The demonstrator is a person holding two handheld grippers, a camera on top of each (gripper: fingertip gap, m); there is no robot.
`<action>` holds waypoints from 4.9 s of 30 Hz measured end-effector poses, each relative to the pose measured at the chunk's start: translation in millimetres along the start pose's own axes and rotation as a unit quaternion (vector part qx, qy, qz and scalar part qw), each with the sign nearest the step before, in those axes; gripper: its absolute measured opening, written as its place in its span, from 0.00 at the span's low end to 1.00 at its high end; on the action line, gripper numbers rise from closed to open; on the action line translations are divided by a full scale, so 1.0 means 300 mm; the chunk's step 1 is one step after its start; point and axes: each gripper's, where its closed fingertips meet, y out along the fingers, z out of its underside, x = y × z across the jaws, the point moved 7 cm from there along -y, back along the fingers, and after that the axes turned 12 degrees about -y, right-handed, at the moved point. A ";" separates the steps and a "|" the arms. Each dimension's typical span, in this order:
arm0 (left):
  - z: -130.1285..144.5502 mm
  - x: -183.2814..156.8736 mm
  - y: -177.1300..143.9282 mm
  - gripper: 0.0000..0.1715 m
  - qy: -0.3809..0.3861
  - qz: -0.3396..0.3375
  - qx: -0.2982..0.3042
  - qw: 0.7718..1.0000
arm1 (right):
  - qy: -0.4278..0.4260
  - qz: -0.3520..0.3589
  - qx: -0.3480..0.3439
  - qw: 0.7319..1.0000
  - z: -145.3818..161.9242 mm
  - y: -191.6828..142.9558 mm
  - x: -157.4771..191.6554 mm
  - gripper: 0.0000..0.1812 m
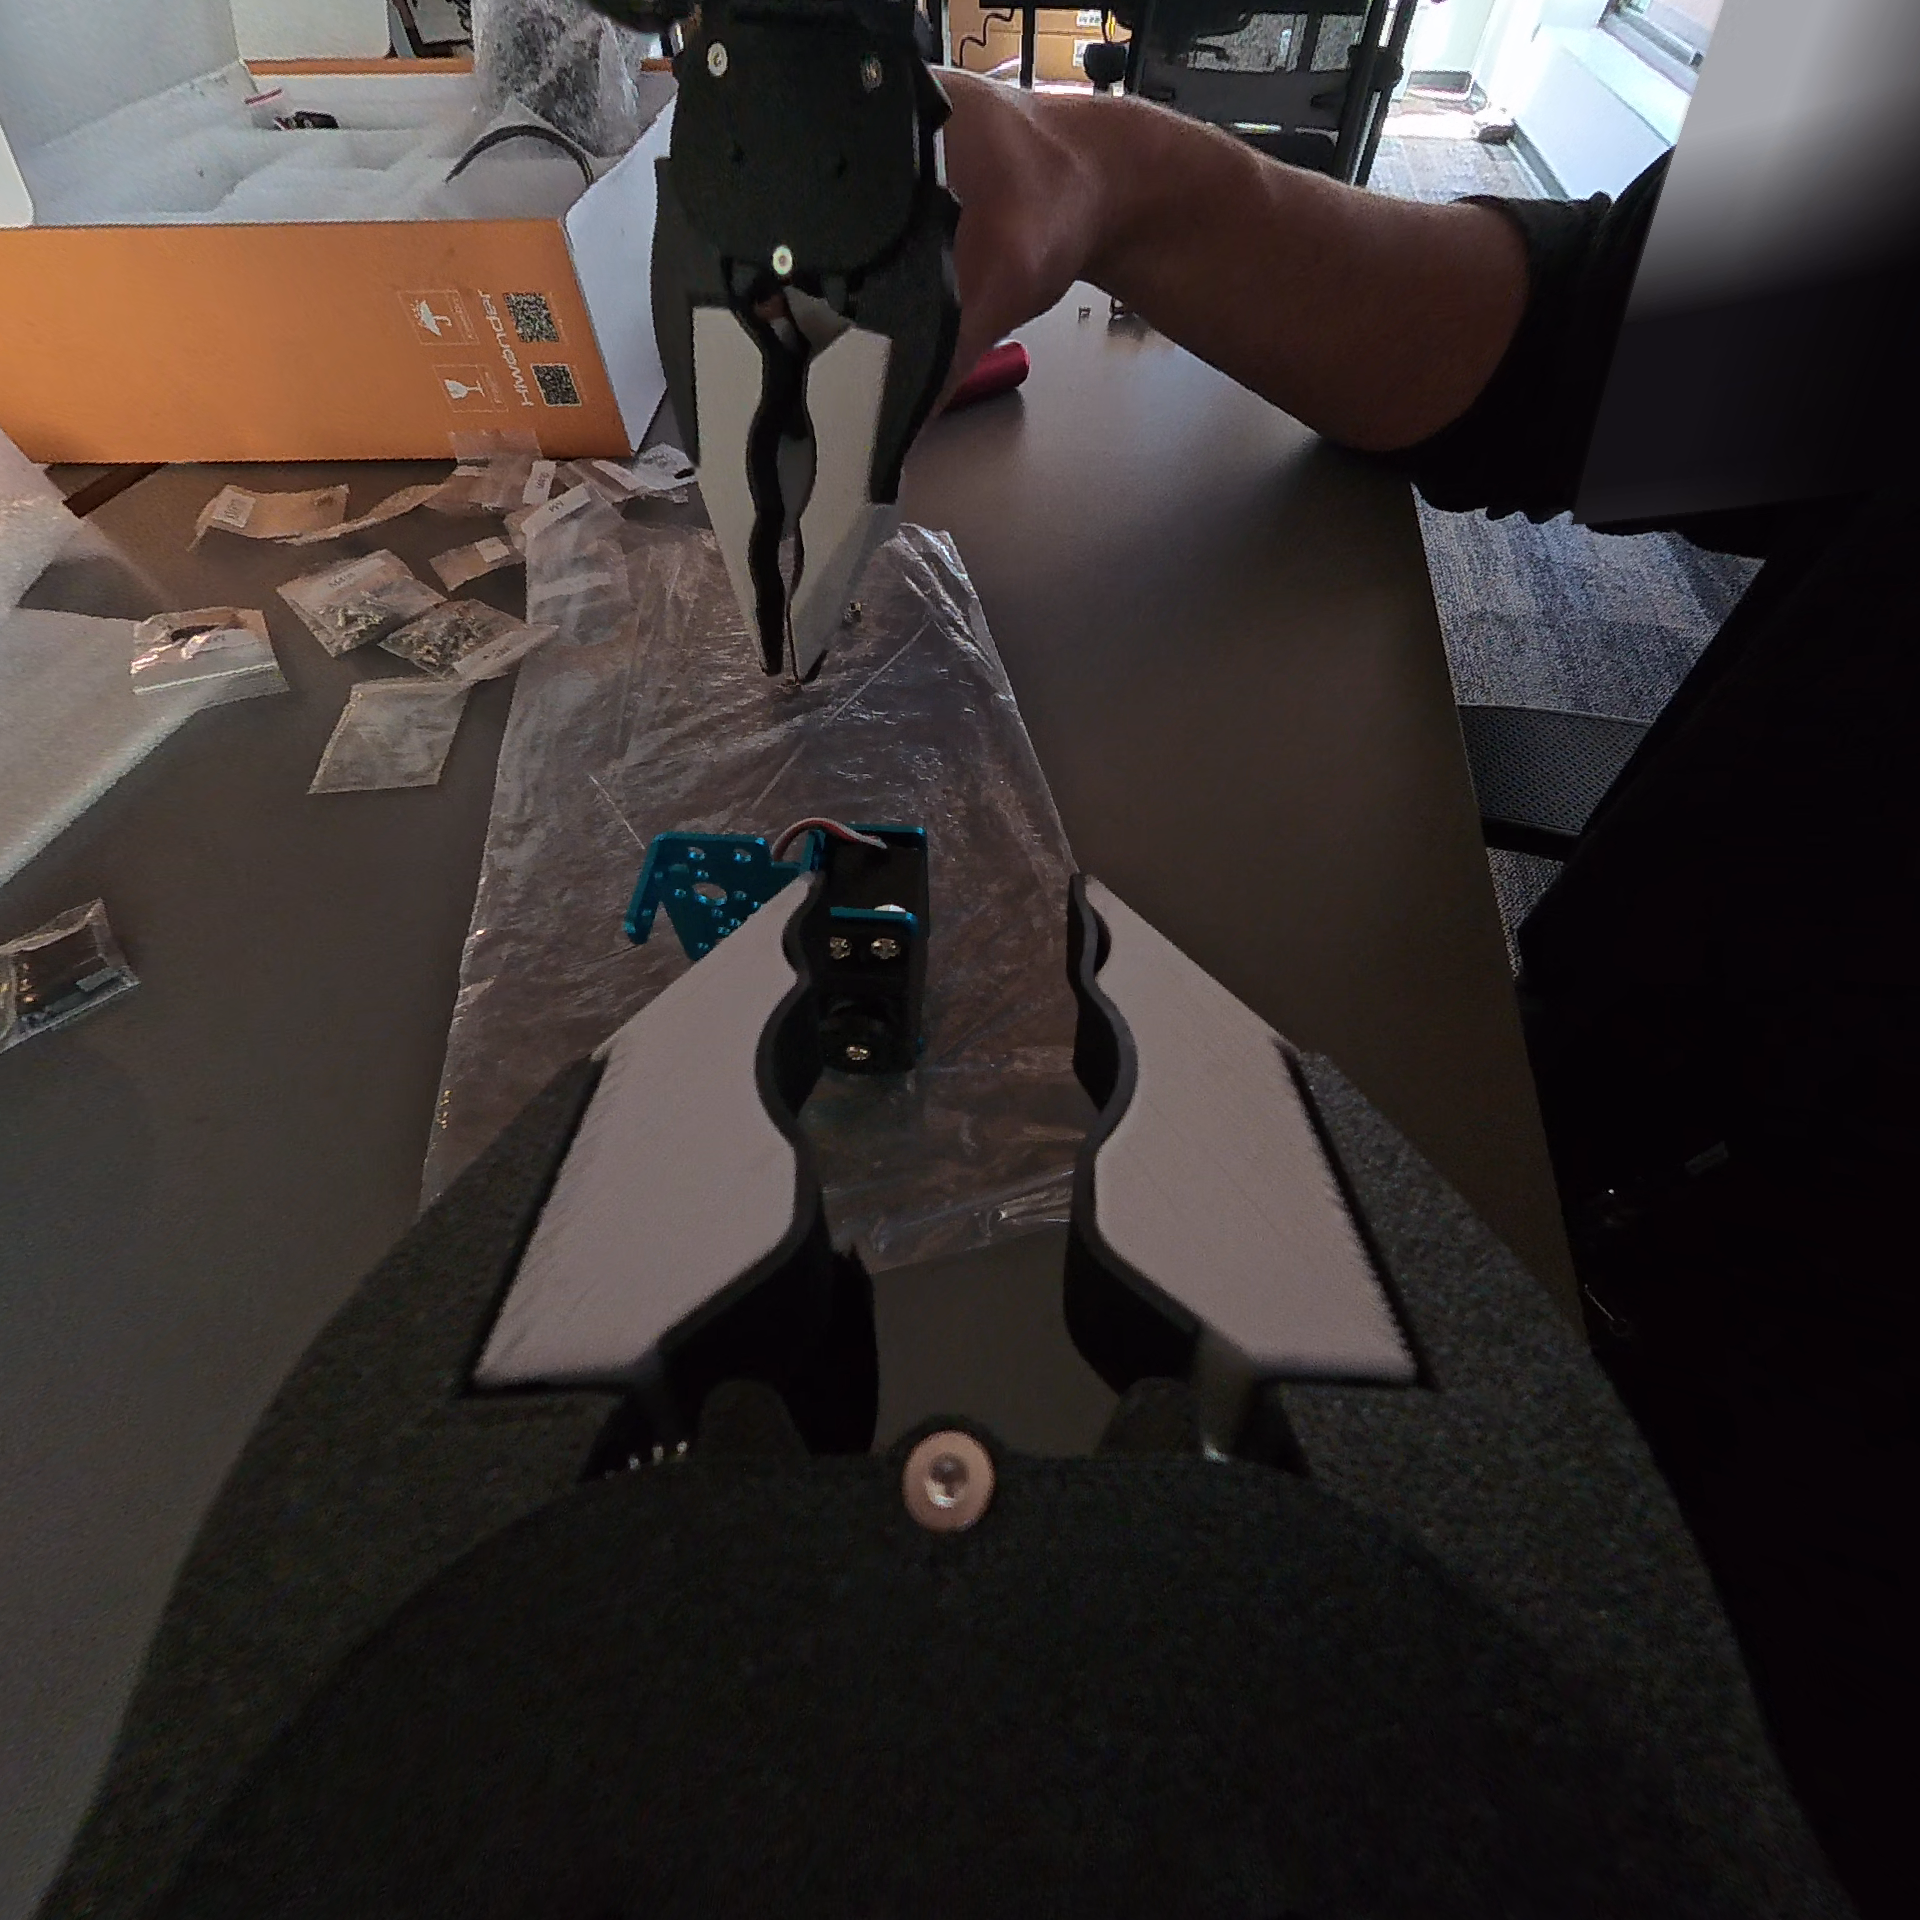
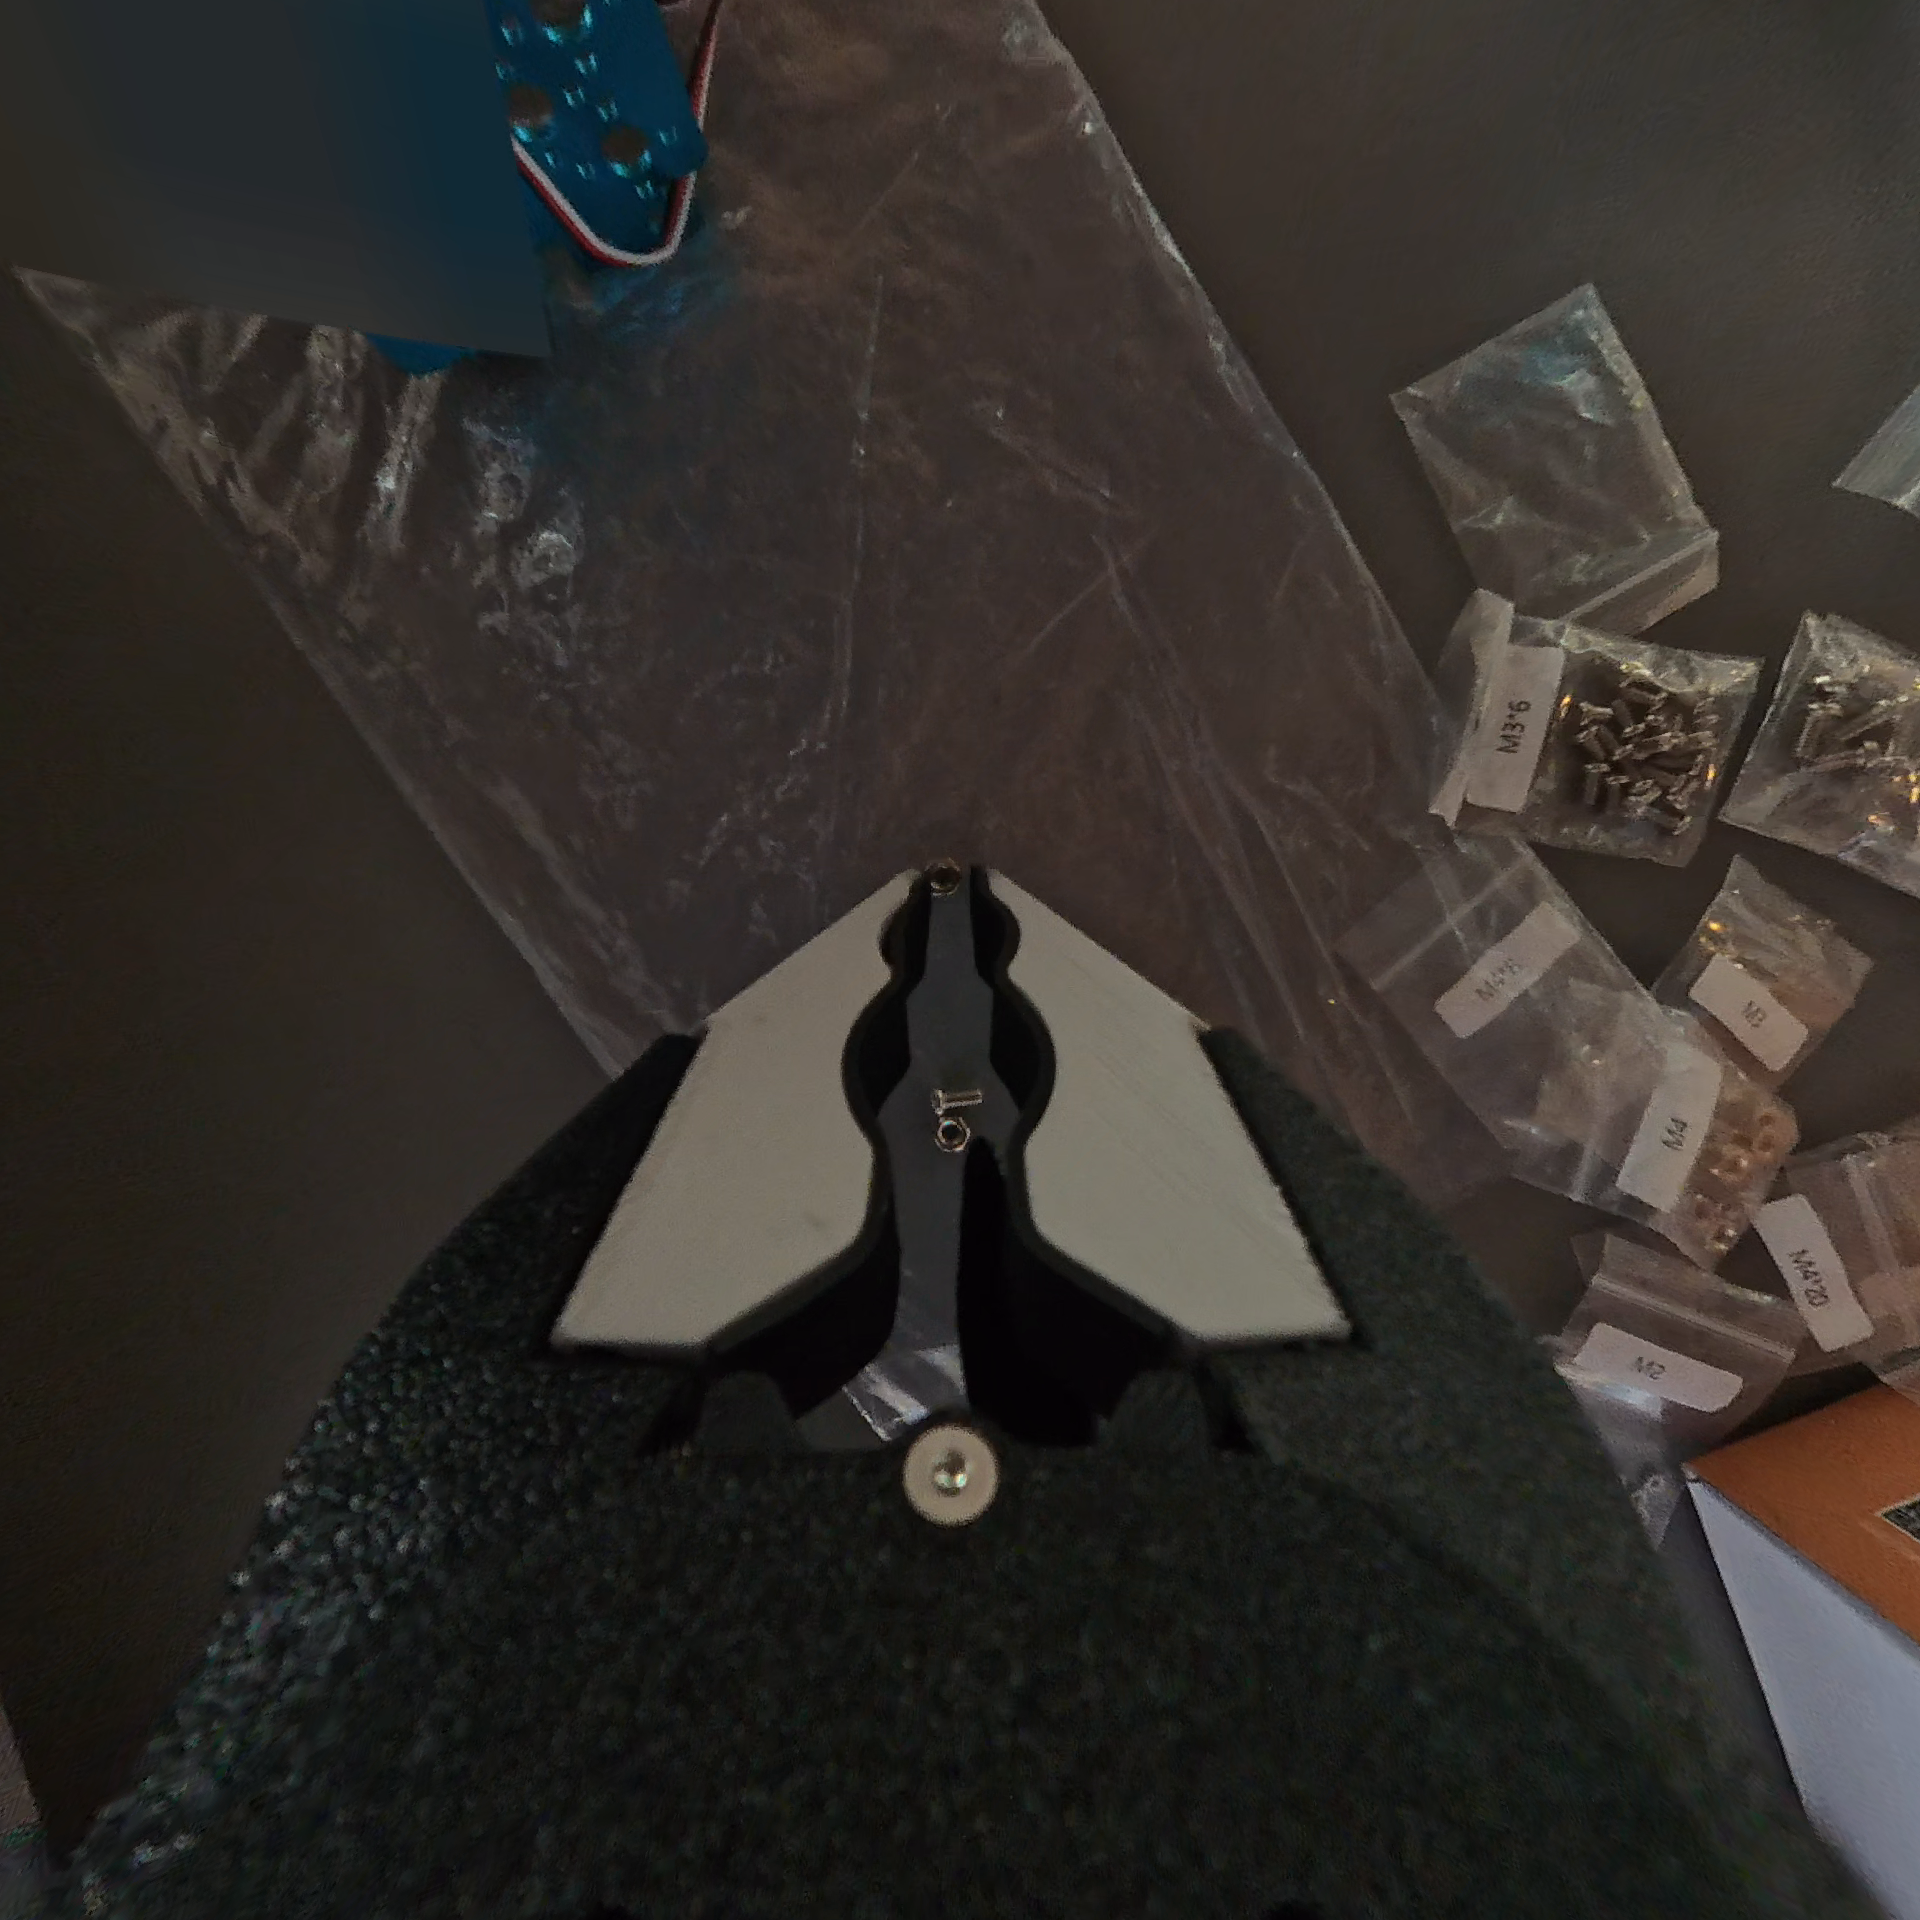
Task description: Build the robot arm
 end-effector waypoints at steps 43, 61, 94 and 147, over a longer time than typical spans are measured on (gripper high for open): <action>0.018 0.030 -0.017 0.24 -0.036 0.005 0.048 0.998 | -0.127 -0.059 -0.200 0.970 -0.387 -0.061 0.117 0.03; 0.023 0.010 -0.001 0.23 -0.010 0.000 0.041 0.999 | -0.190 -0.039 -0.192 0.962 -0.412 0.040 0.148 0.02; 0.022 0.026 0.000 0.23 -0.028 0.000 0.033 0.999 | -0.304 0.064 -0.175 0.934 -0.402 0.050 0.184 0.03; 0.021 0.055 0.005 0.25 -0.033 -0.019 0.028 0.999 | -0.197 -0.021 -0.204 0.959 -0.388 0.027 0.108 0.10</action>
